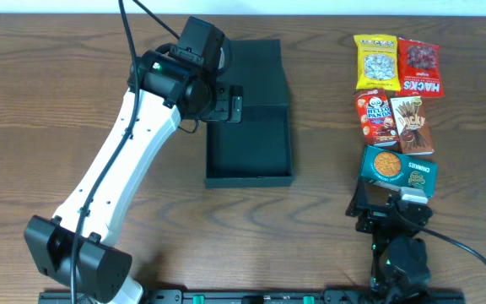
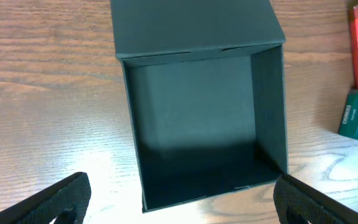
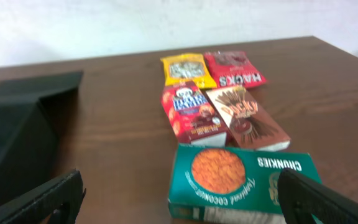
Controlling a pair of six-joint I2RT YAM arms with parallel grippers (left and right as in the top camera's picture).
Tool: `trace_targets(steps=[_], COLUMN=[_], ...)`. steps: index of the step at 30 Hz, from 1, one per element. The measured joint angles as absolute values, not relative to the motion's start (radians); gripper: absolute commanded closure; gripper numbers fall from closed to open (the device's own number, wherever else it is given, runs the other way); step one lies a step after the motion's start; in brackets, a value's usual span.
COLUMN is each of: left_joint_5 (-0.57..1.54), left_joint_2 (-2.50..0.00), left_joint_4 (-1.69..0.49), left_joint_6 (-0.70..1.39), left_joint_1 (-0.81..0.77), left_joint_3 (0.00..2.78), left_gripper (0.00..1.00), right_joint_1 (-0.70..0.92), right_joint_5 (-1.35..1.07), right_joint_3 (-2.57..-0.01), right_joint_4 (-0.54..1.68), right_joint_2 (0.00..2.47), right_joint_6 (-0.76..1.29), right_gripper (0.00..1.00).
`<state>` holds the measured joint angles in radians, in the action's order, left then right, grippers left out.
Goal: Pack container
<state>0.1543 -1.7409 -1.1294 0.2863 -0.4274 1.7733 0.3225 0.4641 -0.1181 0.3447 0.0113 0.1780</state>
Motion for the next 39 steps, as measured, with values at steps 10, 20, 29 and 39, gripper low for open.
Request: trace_targets(steps=[10, 20, 29, 39], left_joint_5=[0.180, 0.185, 0.185, 0.185], left_joint_2=[-1.741, -1.741, -1.741, -1.741], left_joint_4=[-1.109, -1.093, -1.093, -1.093], left_joint_6=[0.272, 0.272, 0.271, 0.271], left_joint_1=[-0.427, -0.427, -0.427, -0.427], left_joint_3=[1.773, 1.773, 1.773, 1.773], left_gripper=[0.05, 0.05, 0.05, 0.05], right_joint_1=[0.323, 0.284, 0.084, -0.037], right_joint_5=[0.066, 0.038, 0.053, -0.065], right_joint_3=[-0.118, -0.117, -0.335, -0.654], right_joint_4=[0.270, 0.063, 0.323, 0.546], right_joint_2=[0.011, 0.012, 0.213, 0.583], right_joint_6=[0.475, 0.675, 0.562, 0.351], right_gripper=[0.01, 0.01, 0.01, 0.01])
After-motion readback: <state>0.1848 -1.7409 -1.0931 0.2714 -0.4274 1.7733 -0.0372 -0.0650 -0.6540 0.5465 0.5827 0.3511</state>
